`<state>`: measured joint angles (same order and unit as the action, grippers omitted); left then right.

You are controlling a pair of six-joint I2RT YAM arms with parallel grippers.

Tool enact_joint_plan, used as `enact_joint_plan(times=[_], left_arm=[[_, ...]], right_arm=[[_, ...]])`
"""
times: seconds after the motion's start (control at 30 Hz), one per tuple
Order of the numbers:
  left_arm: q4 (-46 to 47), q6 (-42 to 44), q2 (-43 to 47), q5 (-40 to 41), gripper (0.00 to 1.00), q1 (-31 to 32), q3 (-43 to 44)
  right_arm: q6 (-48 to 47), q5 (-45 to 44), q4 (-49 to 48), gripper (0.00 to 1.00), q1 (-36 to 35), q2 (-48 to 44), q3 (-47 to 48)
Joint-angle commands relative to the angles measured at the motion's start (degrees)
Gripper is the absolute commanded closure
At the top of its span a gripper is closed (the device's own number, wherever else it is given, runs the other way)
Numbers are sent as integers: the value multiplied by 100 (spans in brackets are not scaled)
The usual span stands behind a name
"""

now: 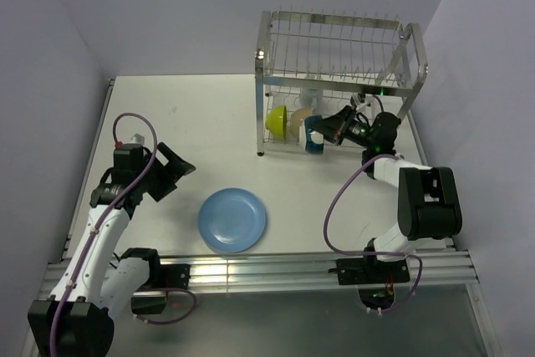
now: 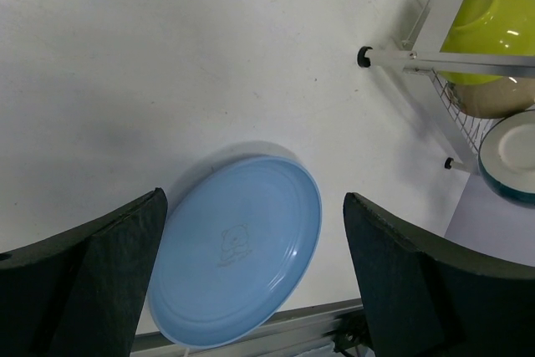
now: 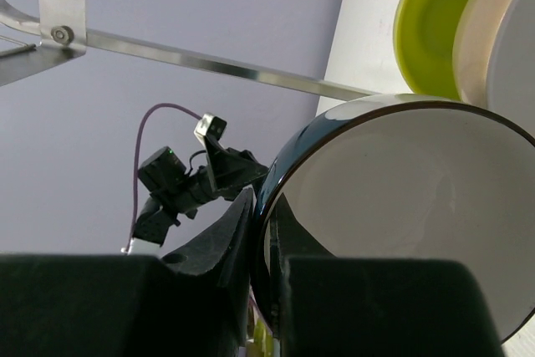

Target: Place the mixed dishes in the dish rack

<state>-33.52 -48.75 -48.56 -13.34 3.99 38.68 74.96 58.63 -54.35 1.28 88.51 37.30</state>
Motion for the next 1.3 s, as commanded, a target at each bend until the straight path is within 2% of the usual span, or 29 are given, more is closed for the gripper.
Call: enact_joint_plan(times=[0.0,0.5,0.87,1.27], left_arm=[[302,112,-5,-177,7,-39,17],[381,112,4,-318,7,-47,-27],[548,103,-189,-485,8,-47,0],[768,120,-418,-643,8,-47,-36]], right_arm=[[-34,-168,-533,100,127,-228,340],[-253,-308,-6,100,496,-528,594],[-368,-519,-6,100,681,70,954],[-218,-818,-892,100,733,816,955]])
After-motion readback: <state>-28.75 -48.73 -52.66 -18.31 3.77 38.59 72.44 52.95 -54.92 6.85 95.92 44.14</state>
